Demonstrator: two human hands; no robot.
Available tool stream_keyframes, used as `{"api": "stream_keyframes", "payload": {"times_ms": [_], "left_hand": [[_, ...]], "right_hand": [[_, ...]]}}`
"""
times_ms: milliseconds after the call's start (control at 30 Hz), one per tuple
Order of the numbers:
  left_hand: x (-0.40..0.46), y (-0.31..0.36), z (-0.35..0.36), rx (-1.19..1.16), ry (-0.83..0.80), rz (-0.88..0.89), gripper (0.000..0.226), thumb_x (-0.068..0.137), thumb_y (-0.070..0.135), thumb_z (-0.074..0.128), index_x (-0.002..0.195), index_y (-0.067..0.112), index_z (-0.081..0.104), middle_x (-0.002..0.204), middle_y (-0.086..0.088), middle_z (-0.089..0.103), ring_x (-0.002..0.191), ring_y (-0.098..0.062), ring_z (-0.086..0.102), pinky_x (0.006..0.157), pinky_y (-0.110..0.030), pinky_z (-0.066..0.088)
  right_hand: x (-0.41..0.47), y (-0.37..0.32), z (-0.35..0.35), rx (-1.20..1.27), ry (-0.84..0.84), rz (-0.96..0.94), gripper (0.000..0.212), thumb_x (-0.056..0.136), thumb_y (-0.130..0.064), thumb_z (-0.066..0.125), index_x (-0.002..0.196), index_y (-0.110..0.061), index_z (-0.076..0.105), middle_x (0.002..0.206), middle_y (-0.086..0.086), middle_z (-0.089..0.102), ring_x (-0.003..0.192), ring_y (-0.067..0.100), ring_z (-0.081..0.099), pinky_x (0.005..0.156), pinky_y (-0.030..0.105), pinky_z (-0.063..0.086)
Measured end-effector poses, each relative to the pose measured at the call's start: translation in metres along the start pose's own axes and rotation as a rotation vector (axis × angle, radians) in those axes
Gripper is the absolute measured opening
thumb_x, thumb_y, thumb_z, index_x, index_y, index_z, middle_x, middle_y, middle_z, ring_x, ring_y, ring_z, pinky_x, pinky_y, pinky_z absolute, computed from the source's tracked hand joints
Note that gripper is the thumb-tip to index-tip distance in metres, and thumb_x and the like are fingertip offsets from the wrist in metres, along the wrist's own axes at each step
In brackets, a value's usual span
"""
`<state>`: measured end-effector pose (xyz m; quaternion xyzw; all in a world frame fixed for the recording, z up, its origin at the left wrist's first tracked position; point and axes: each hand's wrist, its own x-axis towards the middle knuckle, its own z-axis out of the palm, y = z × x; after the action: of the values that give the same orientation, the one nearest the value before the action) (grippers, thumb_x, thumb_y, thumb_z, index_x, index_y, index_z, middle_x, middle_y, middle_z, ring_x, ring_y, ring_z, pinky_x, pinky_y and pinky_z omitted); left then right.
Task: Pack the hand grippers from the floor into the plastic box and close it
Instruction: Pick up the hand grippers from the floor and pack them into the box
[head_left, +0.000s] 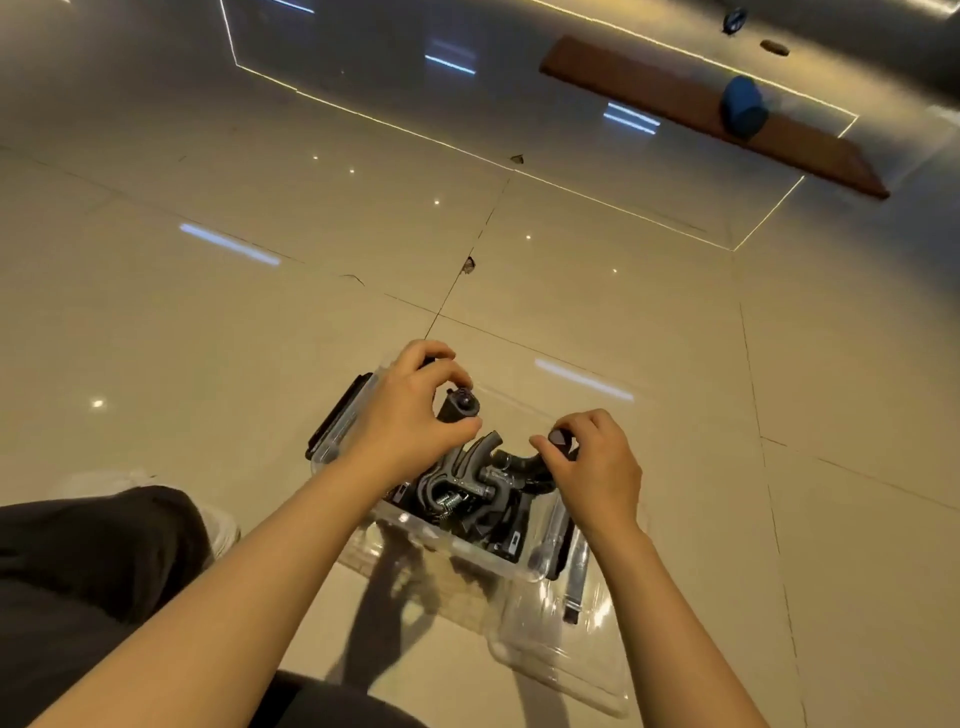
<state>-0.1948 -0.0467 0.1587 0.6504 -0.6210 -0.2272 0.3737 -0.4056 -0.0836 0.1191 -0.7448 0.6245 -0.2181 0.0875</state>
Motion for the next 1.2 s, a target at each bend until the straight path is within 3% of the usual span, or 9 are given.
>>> {"api": "stream_keyframes", "payload": {"times_ms": [200,367,567,667,767,833,1000,1100,1200], "left_hand": [[0.01,-0.031,0.028,0.025,-0.054,-0.026,0.025,0.07,0.02,0.076,0.092,0.021,0.063,0.108,0.011,0.044,0.1,-0.008,0.047,0.08,-0.019,0.039],[0.002,-0.06,0.033,-0.007,0.029,-0.142,0.029,0.068,0.028,0.078,0.094,0.022,0.066,0.108,0.012,0.048,0.1,-0.008,0.048,0.081,-0.028,0.042],[0.02,-0.055,0.051,-0.049,0.102,-0.156,0.028,0.07,0.022,0.078,0.094,0.019,0.066,0.109,0.009,0.047,0.102,-0.01,0.048,0.081,-0.026,0.042],[0.015,-0.055,0.064,-0.055,0.099,-0.148,0.027,0.069,0.022,0.078,0.093,0.019,0.066,0.107,0.009,0.047,0.1,-0.012,0.05,0.08,-0.029,0.045],[0.004,-0.056,0.072,-0.02,0.04,-0.125,0.03,0.069,0.023,0.077,0.096,0.018,0.066,0.106,0.009,0.046,0.1,-0.011,0.048,0.082,-0.027,0.041],[-0.001,-0.059,0.074,0.013,-0.002,-0.108,0.03,0.07,0.024,0.076,0.097,0.018,0.066,0.108,0.007,0.048,0.102,-0.012,0.048,0.081,-0.026,0.04],[-0.008,-0.068,0.065,0.063,-0.022,-0.119,0.029,0.07,0.024,0.077,0.096,0.018,0.066,0.108,0.006,0.048,0.103,-0.015,0.049,0.081,-0.03,0.042],[-0.011,-0.072,0.058,0.07,-0.015,-0.134,0.03,0.071,0.025,0.076,0.098,0.02,0.066,0.109,0.006,0.048,0.104,-0.018,0.049,0.085,-0.035,0.046],[-0.014,-0.073,0.052,0.068,-0.001,-0.138,0.03,0.071,0.025,0.076,0.099,0.019,0.066,0.11,0.006,0.048,0.105,-0.018,0.049,0.087,-0.038,0.047]], "right_hand": [[0.026,0.017,0.024,-0.069,-0.038,0.011,0.027,0.081,-0.04,0.069,0.091,-0.016,0.061,0.091,-0.004,0.06,0.086,0.017,0.053,0.061,0.027,0.032],[0.022,0.029,0.051,-0.115,0.045,-0.063,0.035,0.065,-0.027,0.085,0.07,-0.01,0.055,0.069,0.003,0.055,0.058,0.021,0.051,0.043,0.019,0.021],[-0.006,0.032,0.077,-0.292,-0.101,-0.301,0.038,0.057,-0.018,0.087,0.07,-0.01,0.053,0.067,0.006,0.055,0.054,0.023,0.052,0.044,0.026,0.037],[-0.029,0.027,0.088,-0.288,-0.22,-0.315,0.04,0.054,-0.02,0.086,0.072,-0.012,0.051,0.066,0.004,0.055,0.053,0.022,0.053,0.045,0.027,0.039],[-0.044,0.027,0.095,-0.254,-0.341,-0.243,0.037,0.063,-0.03,0.083,0.082,-0.012,0.056,0.077,0.003,0.059,0.067,0.023,0.057,0.057,0.031,0.046],[-0.047,0.027,0.097,-0.247,-0.468,-0.234,0.037,0.076,-0.034,0.072,0.1,-0.01,0.059,0.098,0.006,0.06,0.088,0.026,0.057,0.074,0.035,0.047],[-0.039,0.028,0.094,-0.287,-0.707,-0.233,0.047,0.086,-0.04,0.059,0.129,-0.021,0.051,0.138,0.004,0.041,0.126,0.026,0.036,0.103,0.041,0.031],[-0.031,0.03,0.094,-0.323,-0.804,-0.253,0.049,0.084,-0.037,0.063,0.13,-0.028,0.051,0.148,0.001,0.031,0.136,0.028,0.023,0.109,0.047,0.024],[-0.026,0.032,0.098,-0.348,-0.828,-0.289,0.046,0.084,-0.038,0.063,0.128,-0.029,0.053,0.145,-0.002,0.037,0.135,0.029,0.024,0.105,0.046,0.033]]}}
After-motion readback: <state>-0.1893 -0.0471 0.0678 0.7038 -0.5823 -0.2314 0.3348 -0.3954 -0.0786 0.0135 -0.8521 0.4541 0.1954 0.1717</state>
